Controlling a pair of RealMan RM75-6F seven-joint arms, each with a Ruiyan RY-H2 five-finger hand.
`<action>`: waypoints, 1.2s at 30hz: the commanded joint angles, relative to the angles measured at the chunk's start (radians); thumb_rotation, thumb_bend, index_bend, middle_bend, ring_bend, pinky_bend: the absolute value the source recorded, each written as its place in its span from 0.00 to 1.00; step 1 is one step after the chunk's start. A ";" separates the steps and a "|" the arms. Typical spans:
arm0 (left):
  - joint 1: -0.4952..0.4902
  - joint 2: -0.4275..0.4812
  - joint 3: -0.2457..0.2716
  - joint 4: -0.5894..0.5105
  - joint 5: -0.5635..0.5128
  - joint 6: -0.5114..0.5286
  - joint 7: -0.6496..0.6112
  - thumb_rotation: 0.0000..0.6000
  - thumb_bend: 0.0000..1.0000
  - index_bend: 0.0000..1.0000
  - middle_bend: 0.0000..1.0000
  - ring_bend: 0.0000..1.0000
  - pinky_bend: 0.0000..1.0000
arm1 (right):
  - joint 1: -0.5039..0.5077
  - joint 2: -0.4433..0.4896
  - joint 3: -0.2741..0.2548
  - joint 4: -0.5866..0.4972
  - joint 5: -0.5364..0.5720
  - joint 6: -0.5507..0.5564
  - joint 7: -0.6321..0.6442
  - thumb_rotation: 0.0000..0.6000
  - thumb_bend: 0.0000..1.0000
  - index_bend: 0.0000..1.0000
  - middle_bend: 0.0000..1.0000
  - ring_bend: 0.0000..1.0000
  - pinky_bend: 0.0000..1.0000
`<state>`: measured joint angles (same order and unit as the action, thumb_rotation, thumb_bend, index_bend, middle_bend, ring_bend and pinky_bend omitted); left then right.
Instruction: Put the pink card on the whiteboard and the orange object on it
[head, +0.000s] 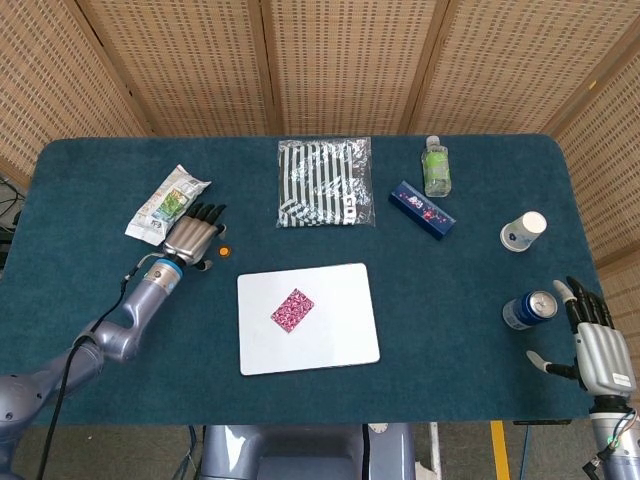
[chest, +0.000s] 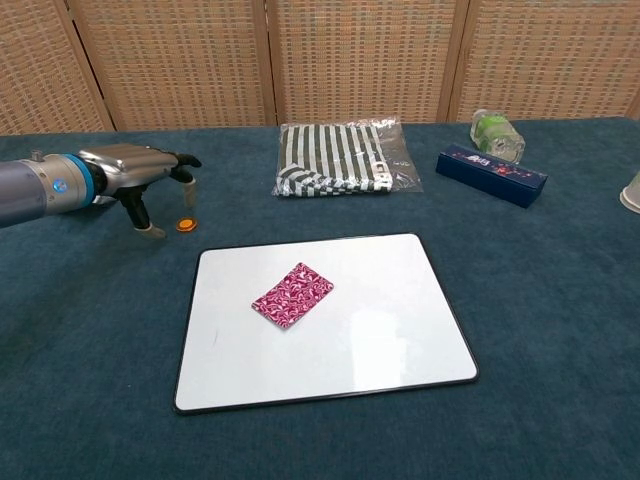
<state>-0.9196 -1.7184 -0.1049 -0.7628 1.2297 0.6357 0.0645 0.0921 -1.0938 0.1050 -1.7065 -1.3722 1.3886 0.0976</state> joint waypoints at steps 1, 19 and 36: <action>-0.011 -0.031 0.001 0.034 0.024 -0.006 -0.030 1.00 0.26 0.37 0.00 0.00 0.00 | 0.000 0.001 0.000 -0.001 0.001 -0.001 0.004 1.00 0.05 0.00 0.00 0.00 0.00; -0.041 -0.099 -0.011 0.130 0.044 -0.057 -0.040 1.00 0.31 0.41 0.00 0.00 0.00 | 0.001 0.007 0.002 0.005 0.003 -0.007 0.026 1.00 0.05 0.00 0.00 0.00 0.00; -0.022 -0.090 -0.018 0.113 0.053 -0.027 -0.023 1.00 0.35 0.69 0.00 0.00 0.00 | 0.000 0.008 0.002 0.004 0.000 -0.003 0.041 1.00 0.05 0.00 0.00 0.00 0.00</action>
<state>-0.9415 -1.8083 -0.1224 -0.6493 1.2829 0.6087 0.0407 0.0916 -1.0862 0.1073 -1.7020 -1.3726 1.3860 0.1383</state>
